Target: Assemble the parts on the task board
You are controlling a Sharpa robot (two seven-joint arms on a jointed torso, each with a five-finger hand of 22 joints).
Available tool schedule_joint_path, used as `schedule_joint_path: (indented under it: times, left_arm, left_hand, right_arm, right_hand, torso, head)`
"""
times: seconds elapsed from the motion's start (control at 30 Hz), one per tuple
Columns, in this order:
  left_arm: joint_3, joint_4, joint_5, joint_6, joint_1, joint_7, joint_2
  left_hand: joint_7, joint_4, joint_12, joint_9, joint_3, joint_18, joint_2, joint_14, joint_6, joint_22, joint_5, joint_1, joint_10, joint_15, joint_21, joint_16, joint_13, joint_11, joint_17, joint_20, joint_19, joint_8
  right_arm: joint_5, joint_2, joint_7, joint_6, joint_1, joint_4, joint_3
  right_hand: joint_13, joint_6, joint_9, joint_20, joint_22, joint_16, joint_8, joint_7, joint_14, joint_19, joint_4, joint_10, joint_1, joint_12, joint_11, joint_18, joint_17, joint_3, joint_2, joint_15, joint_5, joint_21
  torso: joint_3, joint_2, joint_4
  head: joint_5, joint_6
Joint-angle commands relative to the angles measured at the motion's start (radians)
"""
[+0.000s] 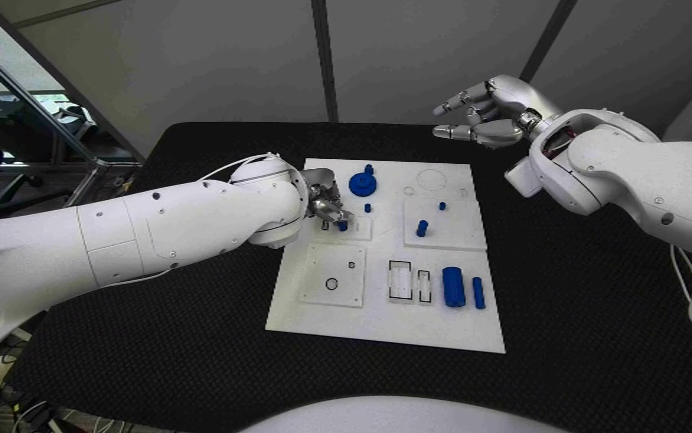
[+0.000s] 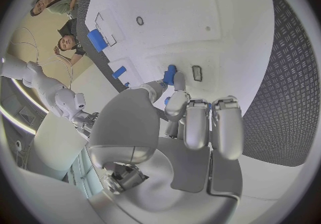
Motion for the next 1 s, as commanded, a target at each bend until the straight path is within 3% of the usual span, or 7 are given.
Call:
schedule_joint_path:
  times: [0.03,0.37,1.0]
  left_arm:
    - [-0.004,0.007,0.004,0.007,-0.005,0.005,0.0]
    - [-0.004,0.035,0.004,0.0,-0.005,0.028,-0.017]
    - [-0.004,0.069,0.003,-0.1,-0.006,0.088,-0.046]
  left_hand:
    - [0.001,-0.126,-0.007,0.003,0.137,-0.096,-0.009,0.055,-0.007,0.163,-0.001,0.001,-0.005,-0.002,-0.005,-0.004,-0.003,-0.001,0.078,-0.002,0.056,0.007]
    - [0.005,-0.138,-0.024,0.008,0.168,-0.094,-0.023,0.055,-0.017,0.155,-0.003,-0.001,-0.013,0.0,-0.013,-0.004,-0.019,0.002,0.077,0.0,0.052,0.009]
    - [0.007,-0.151,-0.028,0.013,0.194,-0.095,-0.036,0.055,-0.019,0.162,-0.003,0.004,-0.012,0.001,-0.008,-0.004,-0.023,0.003,0.078,0.002,0.055,0.014]
  right_arm:
    - [-0.002,0.0,0.01,0.003,0.002,0.002,0.001]
    - [-0.002,-0.002,0.01,0.003,0.002,0.003,0.001]
    - [-0.002,-0.003,0.013,0.0,0.002,0.002,0.0]
  right_hand:
    - [0.01,0.006,-0.001,0.0,0.091,-0.001,0.004,0.003,0.049,-0.004,0.0,-0.002,-0.002,-0.003,-0.002,0.018,0.031,0.0,0.008,-0.006,0.004,-0.004]
    - [0.01,0.004,-0.002,0.0,0.091,-0.002,0.003,0.003,0.049,-0.004,0.001,-0.002,-0.004,-0.002,-0.002,0.018,0.03,-0.001,0.008,-0.006,0.004,-0.005]
    - [0.01,0.004,-0.002,0.0,0.091,-0.002,0.003,0.003,0.049,-0.004,0.001,-0.002,-0.004,-0.002,-0.002,0.018,0.03,-0.001,0.008,-0.006,0.004,-0.005]
  torso:
    - [0.0003,0.0,0.0]
    - [-0.0001,0.0,0.0009]
    - [0.0001,0.0,0.0]
  head:
    - [-0.001,0.0]
    - [-0.003,0.0]
    - [-0.002,0.001]
